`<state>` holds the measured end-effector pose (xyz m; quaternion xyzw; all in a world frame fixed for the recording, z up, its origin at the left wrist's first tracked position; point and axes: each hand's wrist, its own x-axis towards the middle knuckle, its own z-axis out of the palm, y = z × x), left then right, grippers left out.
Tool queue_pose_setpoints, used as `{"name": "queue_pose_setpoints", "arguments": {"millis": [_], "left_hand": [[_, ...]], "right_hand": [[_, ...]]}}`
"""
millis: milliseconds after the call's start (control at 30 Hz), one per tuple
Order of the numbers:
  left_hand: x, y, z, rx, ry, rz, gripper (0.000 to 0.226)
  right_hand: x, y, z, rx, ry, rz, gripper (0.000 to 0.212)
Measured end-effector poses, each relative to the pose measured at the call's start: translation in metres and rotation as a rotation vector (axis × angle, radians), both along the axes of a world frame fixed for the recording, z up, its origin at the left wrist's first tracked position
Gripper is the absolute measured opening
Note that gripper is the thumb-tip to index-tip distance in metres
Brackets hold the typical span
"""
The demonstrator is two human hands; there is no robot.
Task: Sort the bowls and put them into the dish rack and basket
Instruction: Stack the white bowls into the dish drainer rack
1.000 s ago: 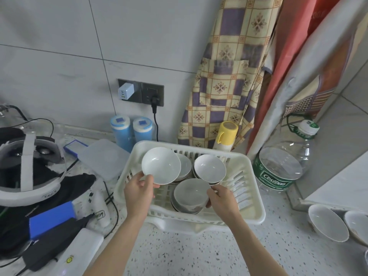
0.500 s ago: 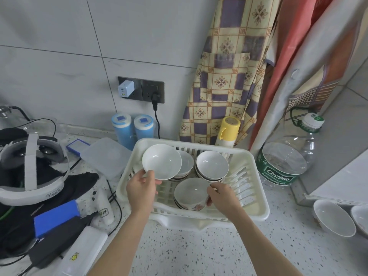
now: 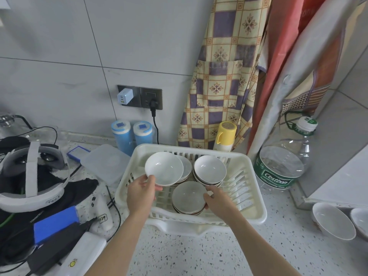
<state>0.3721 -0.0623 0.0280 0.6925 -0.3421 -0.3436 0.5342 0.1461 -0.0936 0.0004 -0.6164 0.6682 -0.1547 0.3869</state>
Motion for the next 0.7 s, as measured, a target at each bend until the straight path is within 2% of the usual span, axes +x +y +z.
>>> {"name": "queue_pose_setpoints", "arguments": {"millis": [267, 433, 600, 700], "left_hand": [[0.003, 0.002, 0.003, 0.07, -0.098, -0.174, 0.026], [0.007, -0.003, 0.001, 0.206, -0.209, -0.356, 0.021], [0.008, -0.004, -0.001, 0.312, -0.233, -0.546, 0.018], [0.007, -0.006, -0.002, 0.372, -0.382, -0.593, 0.026]], "right_hand": [[0.002, 0.002, 0.002, -0.035, 0.029, 0.005, 0.035], [0.001, 0.011, 0.012, -0.184, -0.001, -0.148, 0.03], [0.002, 0.018, 0.02, -0.194, -0.019, -0.044, 0.05], [0.001, 0.019, 0.024, -0.166, -0.062, 0.012, 0.044]]}}
